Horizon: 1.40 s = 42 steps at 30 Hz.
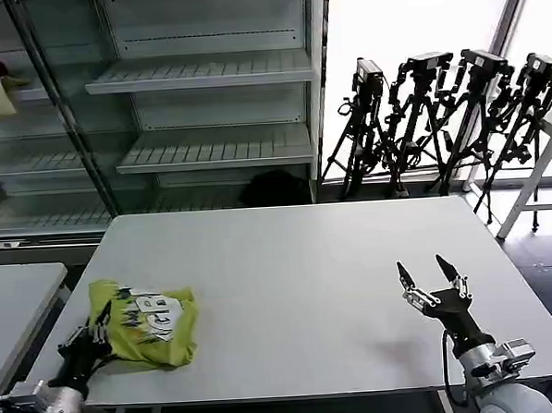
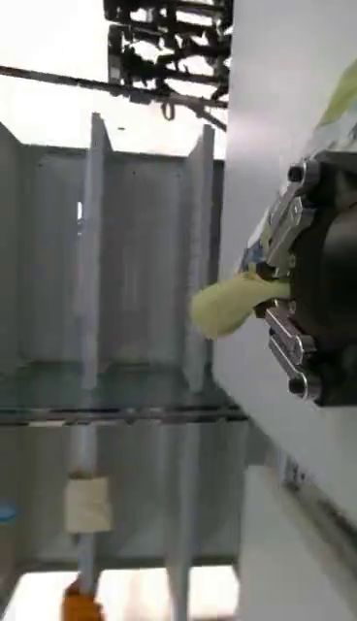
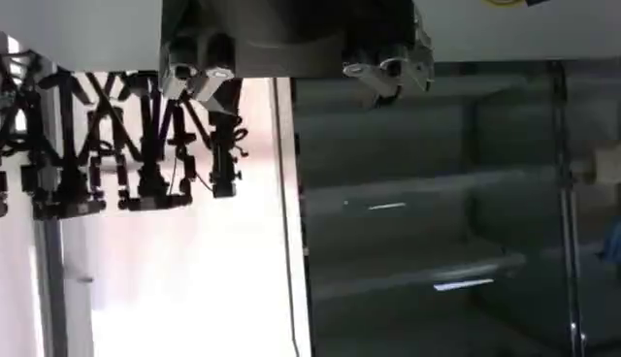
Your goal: Fold and organize the clothes.
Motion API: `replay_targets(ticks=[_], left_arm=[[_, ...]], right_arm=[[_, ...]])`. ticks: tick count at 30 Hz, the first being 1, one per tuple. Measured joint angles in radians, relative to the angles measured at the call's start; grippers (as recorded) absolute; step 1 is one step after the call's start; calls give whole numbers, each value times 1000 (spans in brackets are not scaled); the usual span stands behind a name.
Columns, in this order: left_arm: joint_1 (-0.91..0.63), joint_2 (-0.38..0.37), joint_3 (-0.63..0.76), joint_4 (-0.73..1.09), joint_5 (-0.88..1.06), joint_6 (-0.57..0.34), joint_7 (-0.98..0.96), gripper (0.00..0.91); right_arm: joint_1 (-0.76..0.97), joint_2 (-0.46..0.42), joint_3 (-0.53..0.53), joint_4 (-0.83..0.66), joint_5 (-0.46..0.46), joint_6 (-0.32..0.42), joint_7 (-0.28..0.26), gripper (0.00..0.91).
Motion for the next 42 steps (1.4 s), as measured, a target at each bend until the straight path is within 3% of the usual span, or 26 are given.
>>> replay_targets(ticks=[5, 10, 19, 28, 29, 30, 31, 42], left_arm=[[-5, 83, -133, 3, 35, -24, 58, 0], [-17, 112, -149, 39, 157, -86, 134, 0], [-98, 47, 101, 153, 383, -158, 211, 0], [-184, 42, 280, 118, 395, -110, 218, 20], [-192, 45, 292, 112, 391, -100, 217, 81], [-201, 46, 307, 108, 388, -88, 215, 333], [-208, 45, 321, 106, 387, -77, 211, 907], [-333, 21, 519, 22, 382, 83, 52, 907]], right_arm=[[-3, -1, -1, 0, 0, 3, -3, 907], [-7, 4, -1, 6, -1, 4, -4, 907], [-21, -1, 14, 10, 0, 4, -6, 907], [-10, 8, -3, -2, -6, 9, -9, 907], [-9, 9, -6, -1, -7, 9, -9, 907], [-8, 11, -9, -1, -10, 9, -9, 907], [-7, 12, -12, -1, -11, 9, -10, 907], [11, 25, -35, 5, -31, -5, -3, 907]])
